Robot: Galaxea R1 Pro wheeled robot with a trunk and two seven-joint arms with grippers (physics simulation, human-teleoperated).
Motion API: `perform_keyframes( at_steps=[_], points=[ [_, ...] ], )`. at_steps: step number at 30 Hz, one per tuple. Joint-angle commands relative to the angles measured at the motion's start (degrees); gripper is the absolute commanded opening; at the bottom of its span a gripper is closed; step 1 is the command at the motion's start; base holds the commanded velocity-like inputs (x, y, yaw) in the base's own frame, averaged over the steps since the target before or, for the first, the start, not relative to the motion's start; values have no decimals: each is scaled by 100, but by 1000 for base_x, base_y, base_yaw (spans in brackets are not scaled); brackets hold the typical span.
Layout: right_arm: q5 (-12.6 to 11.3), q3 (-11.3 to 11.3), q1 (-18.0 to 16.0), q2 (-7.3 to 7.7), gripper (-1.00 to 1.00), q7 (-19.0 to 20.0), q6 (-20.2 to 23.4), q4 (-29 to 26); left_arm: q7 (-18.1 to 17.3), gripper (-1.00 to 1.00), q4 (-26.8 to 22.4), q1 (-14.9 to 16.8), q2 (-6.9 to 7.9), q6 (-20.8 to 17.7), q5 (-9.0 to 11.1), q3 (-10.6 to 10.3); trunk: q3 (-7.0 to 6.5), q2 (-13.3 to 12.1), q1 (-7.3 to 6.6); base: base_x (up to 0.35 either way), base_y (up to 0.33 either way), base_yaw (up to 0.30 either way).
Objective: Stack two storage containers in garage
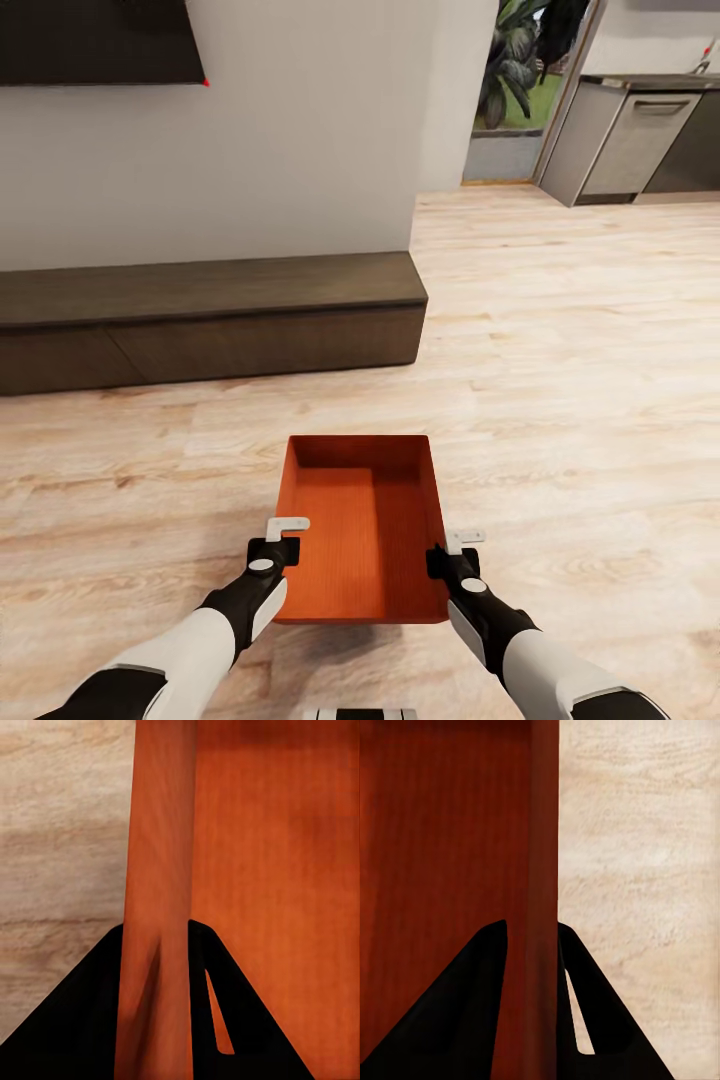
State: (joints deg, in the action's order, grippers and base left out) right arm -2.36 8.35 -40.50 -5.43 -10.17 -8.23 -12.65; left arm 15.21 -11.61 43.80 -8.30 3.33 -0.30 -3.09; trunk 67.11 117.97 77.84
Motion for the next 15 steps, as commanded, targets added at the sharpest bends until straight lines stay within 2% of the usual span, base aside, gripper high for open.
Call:
perform_keyframes(
  at_steps=[1,3,10,15],
  points=[
    [-81,35,-2,6,-100,-67,-31,26,44,-100,-8,6,1,18,-67,-7,-15,-40,-23,0,0,0],
    [-81,35,-2,6,-100,-65,-35,26,44,-100,-8,6,3,18,-51,-7,-51,-120,-67,0,0,0],
    [-81,35,-2,10,-100,-65,-38,26,35,-100,-8,6,4,18,225,-8,-177,-401,-221,0,0,0],
    [-81,35,-2,13,-100,-65,-38,26,35,-100,-10,6,4,18,246,-10,-267,-602,-331,0,0,0]
  ],
)
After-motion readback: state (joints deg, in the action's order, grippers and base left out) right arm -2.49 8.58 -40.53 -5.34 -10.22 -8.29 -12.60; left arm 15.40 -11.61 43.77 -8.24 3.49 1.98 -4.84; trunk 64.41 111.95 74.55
